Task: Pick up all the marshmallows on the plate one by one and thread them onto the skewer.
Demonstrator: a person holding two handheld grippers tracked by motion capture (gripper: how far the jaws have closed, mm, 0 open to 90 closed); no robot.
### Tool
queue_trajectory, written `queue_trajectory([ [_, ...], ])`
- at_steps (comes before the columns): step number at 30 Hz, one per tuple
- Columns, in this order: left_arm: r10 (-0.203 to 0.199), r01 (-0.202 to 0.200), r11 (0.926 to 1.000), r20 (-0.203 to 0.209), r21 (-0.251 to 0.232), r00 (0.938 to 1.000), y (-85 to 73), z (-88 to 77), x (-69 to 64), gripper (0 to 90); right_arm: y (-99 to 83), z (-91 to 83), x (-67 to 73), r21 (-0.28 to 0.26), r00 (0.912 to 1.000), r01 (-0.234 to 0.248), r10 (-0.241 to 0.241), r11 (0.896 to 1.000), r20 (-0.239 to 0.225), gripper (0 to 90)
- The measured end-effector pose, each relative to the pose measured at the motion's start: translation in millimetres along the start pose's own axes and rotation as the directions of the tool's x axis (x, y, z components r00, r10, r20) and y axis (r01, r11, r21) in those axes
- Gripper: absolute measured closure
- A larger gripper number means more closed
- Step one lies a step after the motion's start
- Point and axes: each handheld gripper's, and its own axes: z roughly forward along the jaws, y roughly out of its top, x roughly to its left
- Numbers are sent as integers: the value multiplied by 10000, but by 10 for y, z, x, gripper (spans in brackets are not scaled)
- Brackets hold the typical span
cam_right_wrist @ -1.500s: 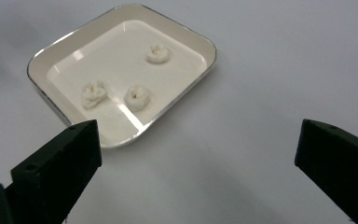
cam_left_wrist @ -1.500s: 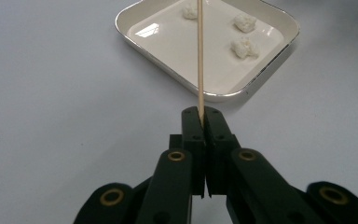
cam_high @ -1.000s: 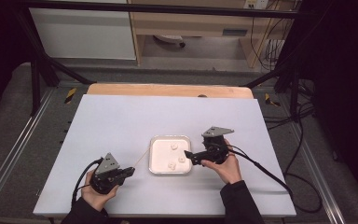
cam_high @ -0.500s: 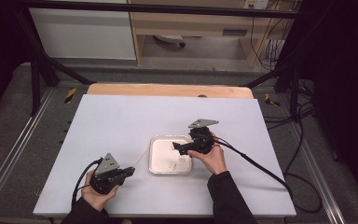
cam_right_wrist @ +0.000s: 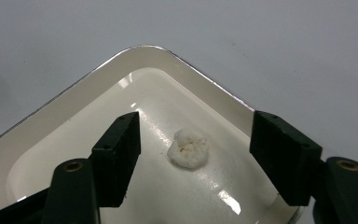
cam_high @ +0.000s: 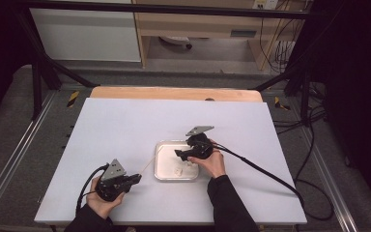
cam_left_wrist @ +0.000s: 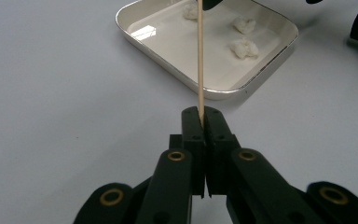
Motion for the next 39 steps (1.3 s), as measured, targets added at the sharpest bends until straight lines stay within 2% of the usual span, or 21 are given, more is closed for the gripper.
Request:
queue_trajectory([
  [9,29,-29,10000,-27,3,10000,3,9,-11,885,-39,105,-36,229,9997,-151,156,9996,-191,534],
  [15,17,-17,10000,-56,-32,10000,3,6,-11,886,-53,123,-29,160,9996,-177,181,9997,-235,611],
  [26,67,-68,10000,-52,-35,10000,4,12,-33,886,-92,111,30,52,9987,503,-503,9987,-15,686],
  [33,95,-95,9999,-55,-73,9999,6,8,-42,885,-76,89,5,133,9995,301,-301,9995,-22,732],
  [39,114,-115,9998,-66,-134,9999,7,4,-50,886,-9,-53,9,-219,9989,-4,-6,9998,-469,744],
])
